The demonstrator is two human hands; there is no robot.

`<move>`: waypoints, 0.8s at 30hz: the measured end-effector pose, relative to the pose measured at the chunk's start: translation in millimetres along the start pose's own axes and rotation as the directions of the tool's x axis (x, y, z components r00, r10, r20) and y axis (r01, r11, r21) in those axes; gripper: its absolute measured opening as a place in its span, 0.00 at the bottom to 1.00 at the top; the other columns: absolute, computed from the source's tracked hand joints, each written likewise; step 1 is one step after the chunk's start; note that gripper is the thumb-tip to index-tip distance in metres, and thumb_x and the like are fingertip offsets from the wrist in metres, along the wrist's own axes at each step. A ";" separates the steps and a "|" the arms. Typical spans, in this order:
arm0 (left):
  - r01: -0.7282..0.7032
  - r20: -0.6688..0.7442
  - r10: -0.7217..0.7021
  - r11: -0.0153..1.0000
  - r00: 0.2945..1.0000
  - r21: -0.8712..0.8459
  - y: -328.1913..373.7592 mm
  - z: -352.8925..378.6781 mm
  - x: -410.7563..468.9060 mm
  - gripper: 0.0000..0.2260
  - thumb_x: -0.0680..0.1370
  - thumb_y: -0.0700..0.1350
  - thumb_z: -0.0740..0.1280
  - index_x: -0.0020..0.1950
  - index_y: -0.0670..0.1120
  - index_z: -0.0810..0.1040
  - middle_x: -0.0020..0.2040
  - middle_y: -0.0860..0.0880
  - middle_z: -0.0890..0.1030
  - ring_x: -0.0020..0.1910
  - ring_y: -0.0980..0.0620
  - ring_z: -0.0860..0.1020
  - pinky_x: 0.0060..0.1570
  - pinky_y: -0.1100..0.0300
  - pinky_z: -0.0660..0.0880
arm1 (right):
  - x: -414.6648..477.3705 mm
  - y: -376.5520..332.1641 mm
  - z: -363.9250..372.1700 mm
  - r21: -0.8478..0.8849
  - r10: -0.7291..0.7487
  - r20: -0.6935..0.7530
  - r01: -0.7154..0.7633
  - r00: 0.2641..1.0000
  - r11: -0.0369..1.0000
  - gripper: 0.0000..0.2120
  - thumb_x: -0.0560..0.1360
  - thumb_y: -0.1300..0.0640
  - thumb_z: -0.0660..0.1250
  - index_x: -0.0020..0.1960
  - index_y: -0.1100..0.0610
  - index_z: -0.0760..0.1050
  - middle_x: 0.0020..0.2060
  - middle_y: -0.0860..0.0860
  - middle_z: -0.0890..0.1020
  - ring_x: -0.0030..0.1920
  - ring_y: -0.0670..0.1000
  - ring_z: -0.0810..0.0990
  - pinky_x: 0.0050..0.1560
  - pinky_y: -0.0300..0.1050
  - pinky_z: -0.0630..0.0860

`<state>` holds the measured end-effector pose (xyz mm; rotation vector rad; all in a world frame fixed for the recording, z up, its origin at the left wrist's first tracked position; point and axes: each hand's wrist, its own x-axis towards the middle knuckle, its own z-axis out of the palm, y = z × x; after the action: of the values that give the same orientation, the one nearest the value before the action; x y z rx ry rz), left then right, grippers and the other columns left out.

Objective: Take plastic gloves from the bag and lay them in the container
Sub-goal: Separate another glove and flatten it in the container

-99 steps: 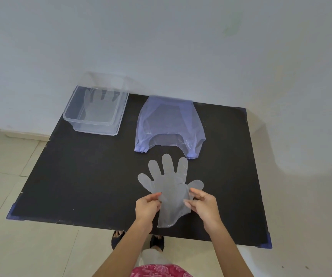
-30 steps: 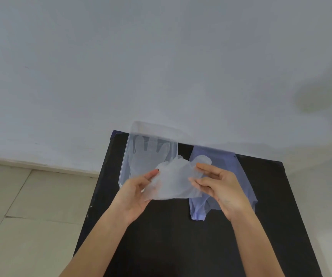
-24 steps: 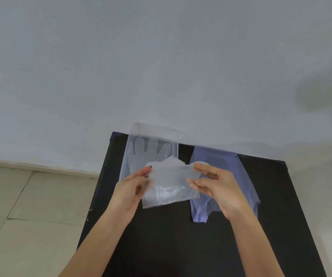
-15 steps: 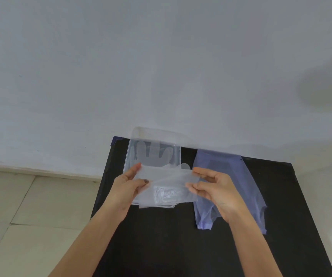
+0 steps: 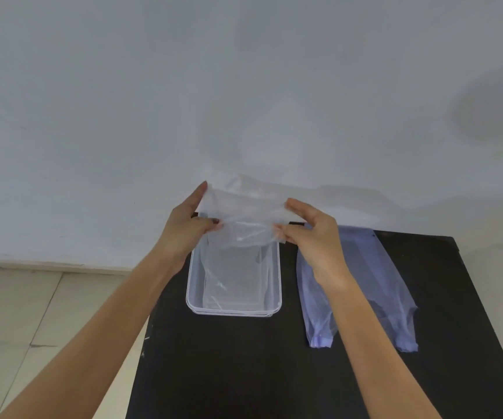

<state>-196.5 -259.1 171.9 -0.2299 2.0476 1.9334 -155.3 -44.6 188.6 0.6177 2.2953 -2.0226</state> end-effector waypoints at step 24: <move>0.018 0.073 -0.108 0.668 0.992 0.744 -74.2 25.6 -2.3 0.38 0.75 0.31 0.61 0.79 0.46 0.46 0.80 0.51 0.48 0.61 0.47 0.75 0.51 0.63 0.69 | -18.2 60.5 20.3 -0.592 0.187 0.165 -0.054 0.968 0.804 0.25 0.74 0.66 0.65 0.71 0.57 0.69 0.60 0.54 0.80 0.59 0.54 0.79 0.55 0.36 0.70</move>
<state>-167.1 -239.4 101.8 0.0097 2.5065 0.8879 -125.0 -64.1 132.9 0.4502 2.4683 -1.1422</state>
